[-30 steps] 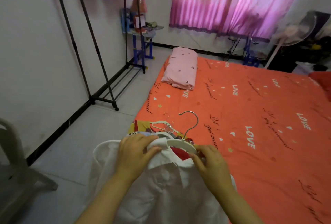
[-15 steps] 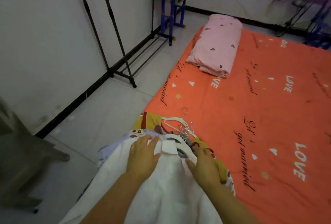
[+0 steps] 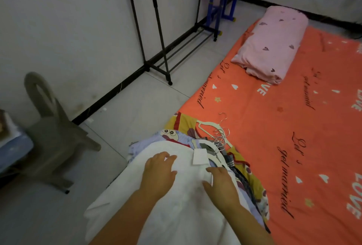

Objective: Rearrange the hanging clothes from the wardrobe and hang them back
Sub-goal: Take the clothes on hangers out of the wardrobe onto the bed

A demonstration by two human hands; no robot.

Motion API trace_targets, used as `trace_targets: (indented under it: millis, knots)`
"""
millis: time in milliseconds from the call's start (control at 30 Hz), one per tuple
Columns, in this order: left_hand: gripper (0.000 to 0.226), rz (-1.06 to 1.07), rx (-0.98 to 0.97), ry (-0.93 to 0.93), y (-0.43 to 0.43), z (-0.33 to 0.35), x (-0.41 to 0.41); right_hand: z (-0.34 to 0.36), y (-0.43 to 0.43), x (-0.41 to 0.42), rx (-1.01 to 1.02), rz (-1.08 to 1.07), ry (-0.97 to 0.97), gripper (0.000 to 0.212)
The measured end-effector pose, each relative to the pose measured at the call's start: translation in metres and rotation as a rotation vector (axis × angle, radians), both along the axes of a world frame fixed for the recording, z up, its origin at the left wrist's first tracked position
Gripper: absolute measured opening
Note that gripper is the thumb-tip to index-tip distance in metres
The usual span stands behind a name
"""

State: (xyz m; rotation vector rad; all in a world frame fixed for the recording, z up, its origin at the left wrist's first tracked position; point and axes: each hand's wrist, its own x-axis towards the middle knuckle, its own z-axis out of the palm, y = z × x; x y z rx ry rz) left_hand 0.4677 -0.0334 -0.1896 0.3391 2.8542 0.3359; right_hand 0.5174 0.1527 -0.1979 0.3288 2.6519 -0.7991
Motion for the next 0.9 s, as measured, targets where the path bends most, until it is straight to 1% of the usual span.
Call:
trace_targets:
  millis: [100, 233, 333, 433, 600, 733, 833, 900]
  knots:
    - [0.049, 0.042, 0.005, 0.035, -0.025, 0.026, 0.009, 0.024, -0.018, -0.004, 0.033, 0.099, 0.015, 0.047]
    - [0.045, 0.156, 0.013, 0.084, -0.085, 0.068, 0.039, 0.065, -0.065, 0.0, 0.085, 0.276, 0.063, 0.049]
    - [0.042, 0.286, 0.028, 0.125, -0.144, 0.095, 0.078, 0.096, -0.119, 0.009, 0.103, 0.436, 0.125, 0.05]
    - [0.044, 0.433, 0.001, 0.171, -0.213, 0.121, 0.134, 0.126, -0.19, 0.029, 0.123, 0.609, 0.199, 0.051]
    - [0.046, 0.713, -0.052, 0.259, -0.336, 0.156, 0.267, 0.17, -0.333, 0.099, 0.12, 0.917, 0.308, 0.05]
    - [0.044, 0.974, -0.139, 0.289, -0.415, 0.177, 0.397, 0.192, -0.447, 0.189, 0.084, 1.176, 0.389, 0.048]
    - [0.042, 1.143, -0.178, 0.308, -0.461, 0.185, 0.496, 0.208, -0.528, 0.261, 0.059, 1.353, 0.413, 0.053]
    - [0.046, 1.245, -0.192, 0.327, -0.486, 0.19, 0.557, 0.217, -0.575, 0.308, 0.033, 1.478, 0.428, 0.055]
